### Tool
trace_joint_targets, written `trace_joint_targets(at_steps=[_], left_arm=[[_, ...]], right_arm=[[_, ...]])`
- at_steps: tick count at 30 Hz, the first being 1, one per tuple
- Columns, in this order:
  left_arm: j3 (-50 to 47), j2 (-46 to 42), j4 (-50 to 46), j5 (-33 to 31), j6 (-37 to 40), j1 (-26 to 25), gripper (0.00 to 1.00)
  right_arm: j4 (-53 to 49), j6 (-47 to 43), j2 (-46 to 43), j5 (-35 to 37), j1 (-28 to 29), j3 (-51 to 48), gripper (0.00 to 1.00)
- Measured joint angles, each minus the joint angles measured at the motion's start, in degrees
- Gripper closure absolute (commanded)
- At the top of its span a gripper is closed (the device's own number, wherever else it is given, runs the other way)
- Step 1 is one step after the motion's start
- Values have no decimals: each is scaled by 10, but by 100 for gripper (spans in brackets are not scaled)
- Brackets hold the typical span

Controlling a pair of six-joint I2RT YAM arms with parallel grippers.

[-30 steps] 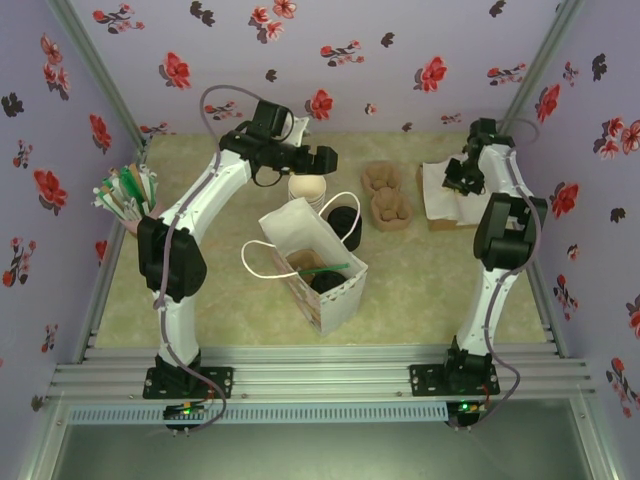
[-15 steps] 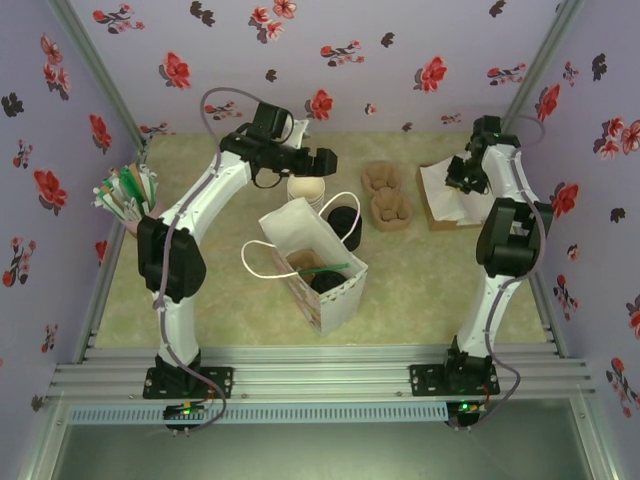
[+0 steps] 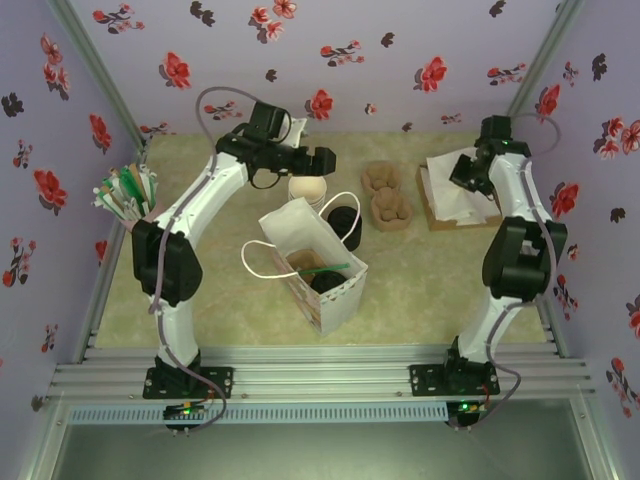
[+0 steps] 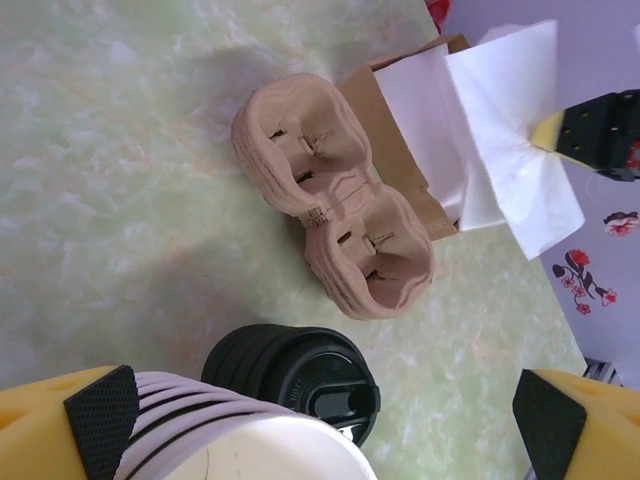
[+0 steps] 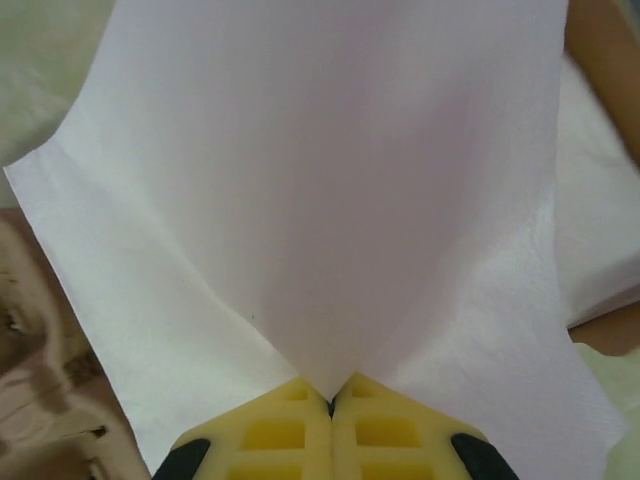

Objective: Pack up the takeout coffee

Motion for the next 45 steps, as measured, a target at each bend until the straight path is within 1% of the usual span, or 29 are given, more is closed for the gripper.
trace_joint_targets(at_steps=[5,10,14,18,23,26,32,35,39,45], left_arm=[[1,-26,8,0,-6,-1,1],[14,-48,14,0,-7,-11,3],[37,-59,15,0,-7,-26,8],[44,-78,14,-1,-6,-40,10],[41,-111,15,-7,-6,-50,11],[22,-145,15,-11,-7,-50,11],[-36,-221,24,-27,-7,-50,10],[-69,-257,28,-39,-9,-50,9],[-123,-301,37,-45,-21,-39,9],[-218,-347,67,-24,-67,21,9]], right_arm=[[48,4,-73,0,0,-39,100],[66,3,-108,-4,7,-60,100],[71,3,-142,-10,32,-60,100],[72,4,-191,-26,59,-60,100],[76,13,-251,-72,78,-60,100],[76,29,-281,-108,84,-57,100],[85,86,-317,-203,101,-26,100],[87,116,-325,-243,130,-4,100],[92,153,-331,-279,191,24,100],[115,195,-331,-299,307,48,100]])
